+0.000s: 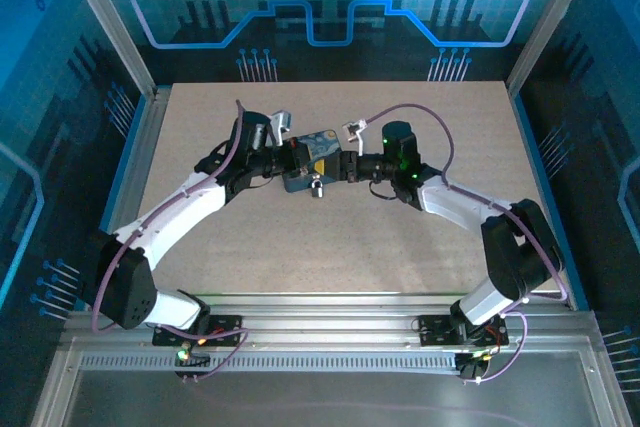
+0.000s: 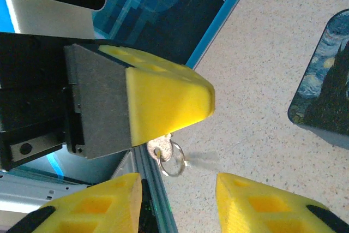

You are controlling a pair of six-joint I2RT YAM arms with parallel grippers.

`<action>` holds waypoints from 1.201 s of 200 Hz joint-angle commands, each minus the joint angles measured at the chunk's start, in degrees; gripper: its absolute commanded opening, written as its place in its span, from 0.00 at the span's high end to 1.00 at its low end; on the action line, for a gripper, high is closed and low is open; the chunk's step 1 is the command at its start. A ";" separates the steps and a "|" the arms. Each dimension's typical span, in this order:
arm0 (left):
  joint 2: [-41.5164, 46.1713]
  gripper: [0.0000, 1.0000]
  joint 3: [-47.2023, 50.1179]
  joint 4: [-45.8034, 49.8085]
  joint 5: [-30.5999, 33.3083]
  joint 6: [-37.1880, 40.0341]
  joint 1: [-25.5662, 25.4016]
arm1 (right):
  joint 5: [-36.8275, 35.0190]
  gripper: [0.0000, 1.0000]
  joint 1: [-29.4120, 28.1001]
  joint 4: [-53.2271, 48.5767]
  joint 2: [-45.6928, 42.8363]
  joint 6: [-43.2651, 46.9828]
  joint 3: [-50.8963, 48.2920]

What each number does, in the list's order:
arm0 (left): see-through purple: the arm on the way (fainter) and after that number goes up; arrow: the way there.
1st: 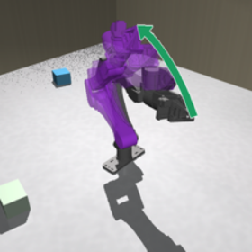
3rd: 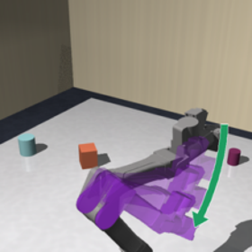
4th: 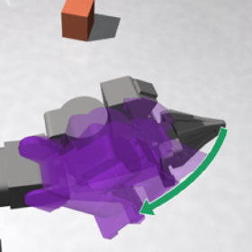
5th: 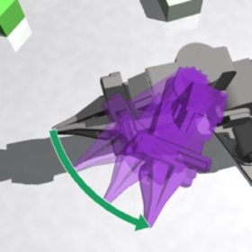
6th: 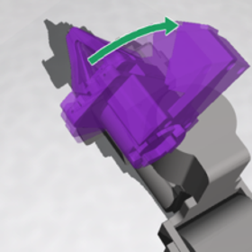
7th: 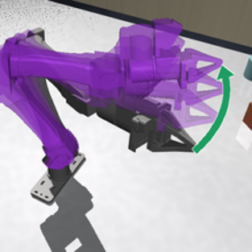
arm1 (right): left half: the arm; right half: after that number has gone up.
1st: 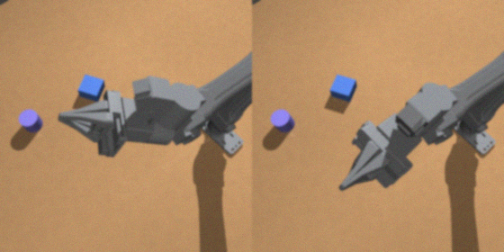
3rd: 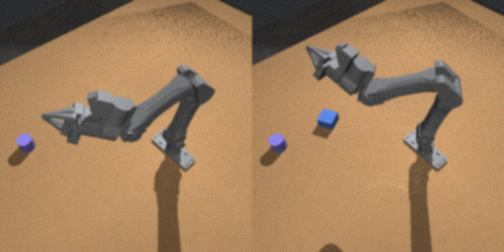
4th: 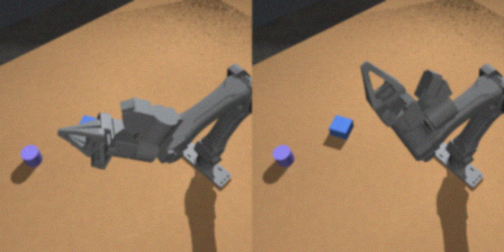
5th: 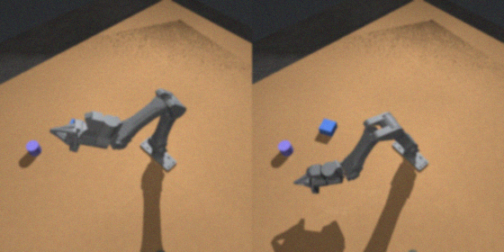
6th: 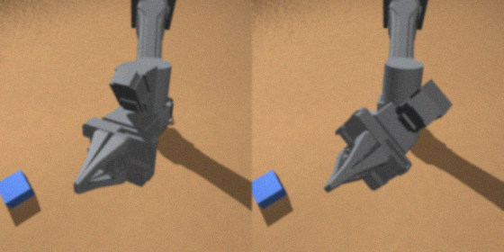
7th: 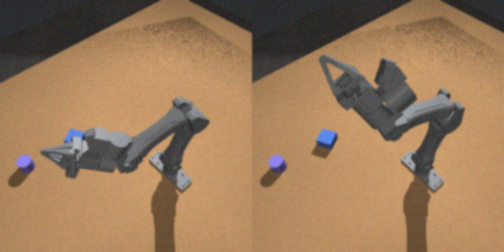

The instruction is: Unlock the padlock with the key

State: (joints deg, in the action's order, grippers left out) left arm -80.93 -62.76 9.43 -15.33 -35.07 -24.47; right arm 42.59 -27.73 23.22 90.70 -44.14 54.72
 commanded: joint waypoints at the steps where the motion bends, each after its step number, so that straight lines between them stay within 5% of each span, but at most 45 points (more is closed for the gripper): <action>1: 1.76 1.00 0.97 -2.85 -2.55 -1.76 0.56 | 1.43 0.61 -0.77 6.05 1.95 -2.83 0.38; 157: 1.82 1.00 4.62 -10.17 -7.27 -8.77 2.62 | 2.60 0.68 -3.30 15.69 7.83 -9.50 2.62; 240: 2.26 1.00 6.28 -13.32 -9.07 -11.22 3.07 | 1.57 0.95 -3.55 27.35 11.07 -18.23 2.00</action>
State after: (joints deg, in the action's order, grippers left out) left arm -80.77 -57.82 -0.86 -20.91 -44.56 -21.26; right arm 45.06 -30.44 44.88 100.64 -59.75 55.68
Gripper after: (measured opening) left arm 0.048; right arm 0.082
